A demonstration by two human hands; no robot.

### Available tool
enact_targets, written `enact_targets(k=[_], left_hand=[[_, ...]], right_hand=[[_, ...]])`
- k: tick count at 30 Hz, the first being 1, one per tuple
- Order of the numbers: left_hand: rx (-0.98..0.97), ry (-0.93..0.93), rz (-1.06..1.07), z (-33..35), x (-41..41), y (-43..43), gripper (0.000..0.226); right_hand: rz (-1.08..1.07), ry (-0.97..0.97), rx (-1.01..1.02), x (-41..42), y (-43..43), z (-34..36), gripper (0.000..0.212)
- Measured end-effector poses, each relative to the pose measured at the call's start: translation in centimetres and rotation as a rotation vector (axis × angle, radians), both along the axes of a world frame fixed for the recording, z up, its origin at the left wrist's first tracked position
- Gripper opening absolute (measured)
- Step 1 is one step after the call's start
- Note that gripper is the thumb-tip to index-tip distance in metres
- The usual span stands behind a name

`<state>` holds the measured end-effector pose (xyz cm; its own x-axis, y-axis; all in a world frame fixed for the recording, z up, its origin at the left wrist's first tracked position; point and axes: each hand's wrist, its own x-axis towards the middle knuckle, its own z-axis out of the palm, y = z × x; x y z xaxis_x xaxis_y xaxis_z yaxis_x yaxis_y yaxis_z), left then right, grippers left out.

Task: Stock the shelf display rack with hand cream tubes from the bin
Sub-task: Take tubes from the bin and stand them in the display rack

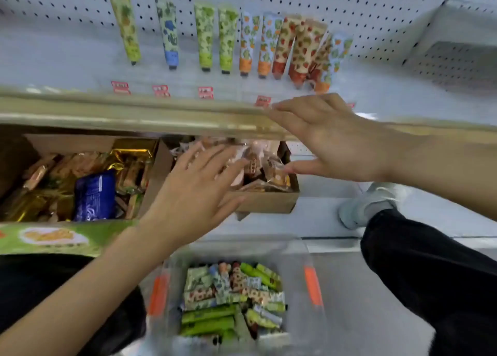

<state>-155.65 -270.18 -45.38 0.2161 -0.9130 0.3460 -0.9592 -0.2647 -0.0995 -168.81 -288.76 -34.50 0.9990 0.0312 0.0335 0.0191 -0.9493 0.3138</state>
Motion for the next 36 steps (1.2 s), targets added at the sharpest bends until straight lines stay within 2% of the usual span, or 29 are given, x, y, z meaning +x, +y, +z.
enact_targets(k=[4, 11, 14, 18, 21, 24, 28, 30, 33, 36], left_hand=[[0.190, 0.065, -0.013, -6.0, -1.5, 3.1, 0.060], [0.446, 0.149, -0.003, -14.8, -1.9, 5.0, 0.062], [0.507, 0.198, 0.025, -18.5, -1.4, 5.6, 0.062], [0.519, 0.310, 0.099, -23.1, -1.0, 7.2, 0.062], [0.499, 0.379, 0.207, -25.9, -0.9, 8.9, 0.070], [0.430, 0.470, 0.362, -27.8, -1.8, 10.7, 0.075], [0.334, 0.538, 0.476, -29.4, -3.5, 12.2, 0.082], [0.252, 0.613, 0.546, -30.0, -4.1, 12.3, 0.084], [0.051, 0.849, 0.672, -30.6, -5.4, 12.1, 0.087], [-0.065, 0.899, 0.672, -31.2, -6.1, 11.9, 0.085]], right_hand=[[0.057, 0.074, 0.084, -1.6, 0.7, -8.2, 0.080], [0.108, 0.409, 0.244, -1.2, 0.9, -22.3, 0.076], [0.031, 0.481, 0.327, -1.7, 1.1, -27.7, 0.076], [-0.171, 0.610, 0.579, -3.1, 1.2, -34.4, 0.080], [-0.368, 0.696, 0.804, -4.1, 1.3, -38.6, 0.089], [-0.576, 0.656, 1.051, -5.3, 1.6, -42.1, 0.092], [-0.816, 0.702, 1.105, -7.7, 2.7, -45.9, 0.092], [-0.858, 0.770, 1.137, -9.0, 3.4, -47.2, 0.095], [-0.911, 0.809, 1.163, -10.1, 3.8, -48.4, 0.095], [-0.979, 0.782, 1.250, -10.4, 4.4, -49.4, 0.090]])
